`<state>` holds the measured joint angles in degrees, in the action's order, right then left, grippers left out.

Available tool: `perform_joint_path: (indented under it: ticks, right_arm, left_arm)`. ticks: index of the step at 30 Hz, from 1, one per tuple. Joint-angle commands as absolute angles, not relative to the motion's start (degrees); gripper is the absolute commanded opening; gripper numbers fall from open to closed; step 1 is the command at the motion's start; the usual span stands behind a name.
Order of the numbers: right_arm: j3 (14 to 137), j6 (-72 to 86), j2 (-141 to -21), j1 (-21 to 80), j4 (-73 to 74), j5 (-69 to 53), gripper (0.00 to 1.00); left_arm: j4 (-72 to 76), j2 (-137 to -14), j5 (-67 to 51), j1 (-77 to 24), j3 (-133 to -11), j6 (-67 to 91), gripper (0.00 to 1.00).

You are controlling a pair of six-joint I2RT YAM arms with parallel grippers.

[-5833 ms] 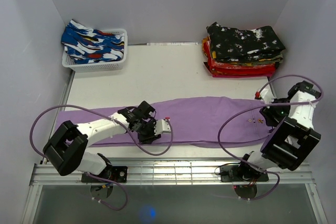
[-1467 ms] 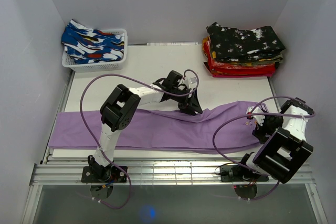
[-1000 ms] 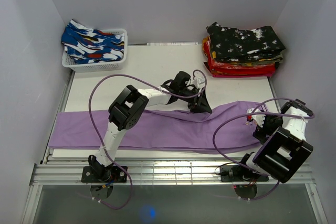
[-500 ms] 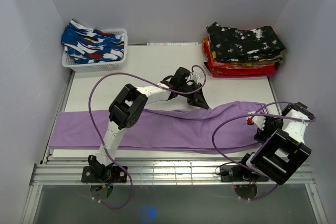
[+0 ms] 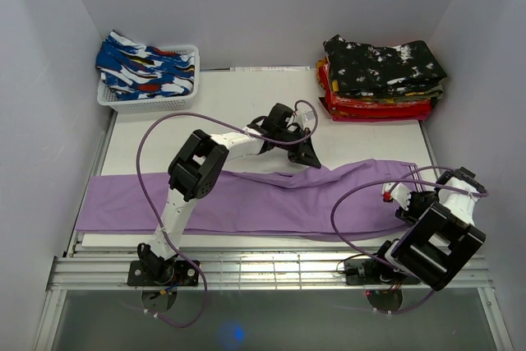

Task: Fold and stack the trousers
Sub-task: Fold the trousers

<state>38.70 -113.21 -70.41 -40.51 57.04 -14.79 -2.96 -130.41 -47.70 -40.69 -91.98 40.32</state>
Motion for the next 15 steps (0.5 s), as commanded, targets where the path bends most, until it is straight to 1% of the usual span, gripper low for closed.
perform_joint_path:
  ticks: [1,3,6,7,9,10,15]
  right_arm:
    - [38.93,-120.67,-69.00,-40.87,56.16,-15.47,0.44]
    - [39.37,-120.85,-68.64,-40.87,56.60,-15.64,0.40]
    - [39.90,-121.29,-68.29,-40.87,56.87,-15.91,0.29]
    - [39.99,-121.55,-68.29,-40.87,57.04,-16.00,0.22]
    - [40.69,-121.55,-68.29,-40.87,57.48,-16.17,0.16]
    - [40.95,-121.38,-68.20,-40.87,57.74,-16.35,0.09]
    - [43.68,-121.55,-67.32,-41.22,60.73,-17.31,0.08]
  left_arm:
    - [-2.55,-127.53,-47.55,-39.91,-92.63,39.11,0.00]
    - [-3.34,-128.14,-47.29,-39.64,-93.86,38.33,0.00]
    - [-3.95,-128.76,-47.29,-39.11,-95.62,37.45,0.00]
    - [-4.04,-129.02,-47.20,-39.02,-95.97,37.18,0.00]
    - [-4.04,-129.20,-47.20,-38.94,-96.50,37.00,0.00]
    - [-4.04,-129.20,-47.02,-38.94,-96.59,36.83,0.00]
    - [-4.22,-129.29,-46.58,-38.67,-96.59,36.04,0.00]
